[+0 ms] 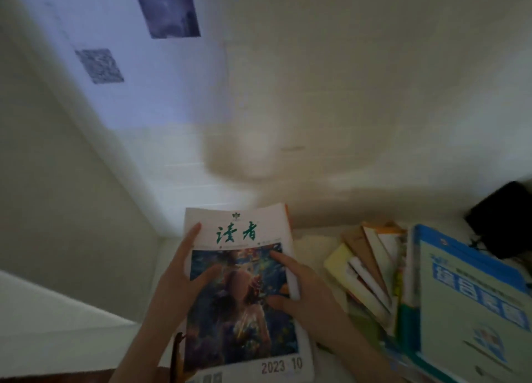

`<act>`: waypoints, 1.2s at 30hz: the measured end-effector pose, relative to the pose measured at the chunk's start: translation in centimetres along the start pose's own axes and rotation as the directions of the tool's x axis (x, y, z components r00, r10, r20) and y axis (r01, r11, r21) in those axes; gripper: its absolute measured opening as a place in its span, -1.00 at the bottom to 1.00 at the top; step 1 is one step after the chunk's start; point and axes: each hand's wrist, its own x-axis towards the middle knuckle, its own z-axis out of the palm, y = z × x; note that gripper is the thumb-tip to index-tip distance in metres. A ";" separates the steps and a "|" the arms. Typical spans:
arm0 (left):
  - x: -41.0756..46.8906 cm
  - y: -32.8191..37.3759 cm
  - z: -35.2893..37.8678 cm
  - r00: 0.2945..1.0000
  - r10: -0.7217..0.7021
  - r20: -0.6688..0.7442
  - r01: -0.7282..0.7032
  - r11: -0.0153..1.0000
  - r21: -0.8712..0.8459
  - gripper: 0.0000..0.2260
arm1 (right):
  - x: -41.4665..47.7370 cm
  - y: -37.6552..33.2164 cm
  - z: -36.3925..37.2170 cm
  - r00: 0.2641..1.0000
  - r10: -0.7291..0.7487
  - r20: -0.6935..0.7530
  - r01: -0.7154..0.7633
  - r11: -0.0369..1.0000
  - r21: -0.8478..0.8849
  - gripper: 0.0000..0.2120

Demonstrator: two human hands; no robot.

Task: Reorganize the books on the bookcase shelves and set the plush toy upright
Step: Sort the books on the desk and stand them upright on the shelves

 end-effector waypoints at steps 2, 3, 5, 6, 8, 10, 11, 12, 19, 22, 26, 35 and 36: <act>1.1 -3.6 -2.6 0.999 -0.025 -0.022 0.026 0.999 0.045 -0.27 | 2.8 -0.3 4.2 0.998 0.035 0.047 -0.035 0.999 0.011 -0.37; 1.7 -5.3 -3.6 0.999 -0.039 -0.029 0.041 0.997 0.066 -0.31 | 3.9 -0.4 6.2 0.997 0.055 0.062 -0.057 0.998 0.029 -0.36; 3.3 -8.4 -4.8 0.995 -0.094 -0.035 0.096 0.992 0.085 -0.32 | 6.0 -0.2 9.2 0.994 0.072 0.082 -0.077 0.995 0.060 -0.35; 4.1 -9.8 -5.0 0.992 -0.123 -0.023 0.125 0.988 0.087 -0.32 | 6.8 -0.1 10.4 0.992 0.083 0.093 -0.089 0.994 0.061 -0.34; 5.7 -11.9 -5.1 0.991 -0.133 -0.004 0.133 0.986 0.105 -0.30 | 8.5 0.6 12.2 0.991 0.108 0.085 -0.112 0.993 0.045 -0.33; 6.8 -13.5 -4.8 0.992 -0.122 0.024 0.118 0.985 0.128 -0.29 | 9.8 1.4 13.4 0.989 0.138 0.046 -0.138 0.990 0.012 -0.32; 7.3 -14.3 -4.6 0.990 -0.135 0.046 0.127 0.982 0.141 -0.28 | 10.3 1.6 14.0 0.988 0.148 0.029 -0.148 0.989 -0.009 -0.32; 7.8 -15.2 -4.4 0.984 -0.166 0.065 0.155 0.976 0.154 -0.29 | 10.6 1.8 14.5 0.987 0.159 0.023 -0.158 0.987 -0.038 -0.32; 8.5 -17.8 -1.4 0.986 -0.164 0.005 0.129 0.794 0.594 -0.39 | 11.3 1.2 17.3 0.962 0.212 0.173 -0.126 0.905 -0.407 -0.36; 8.4 -21.9 -0.4 0.952 -0.200 0.233 0.004 0.768 0.641 -0.65 | 10.2 1.1 16.6 0.983 0.094 0.156 -0.017 0.900 -0.435 -0.37; 8.0 -19.5 0.9 0.968 -0.207 0.145 0.081 0.797 0.599 -0.58 | 8.3 1.8 11.4 0.985 -0.168 0.032 0.159 0.832 -0.532 -0.34; 4.9 -8.1 8.5 0.815 0.114 0.568 -0.312 0.913 0.264 -0.28 | 6.9 7.5 4.5 0.993 -0.101 0.069 0.101 0.360 -0.928 -0.15; 4.5 -8.3 9.3 0.781 0.117 0.614 -0.362 0.886 0.291 -0.19 | 6.8 7.7 4.4 0.983 -0.158 0.098 0.143 0.311 -0.940 -0.24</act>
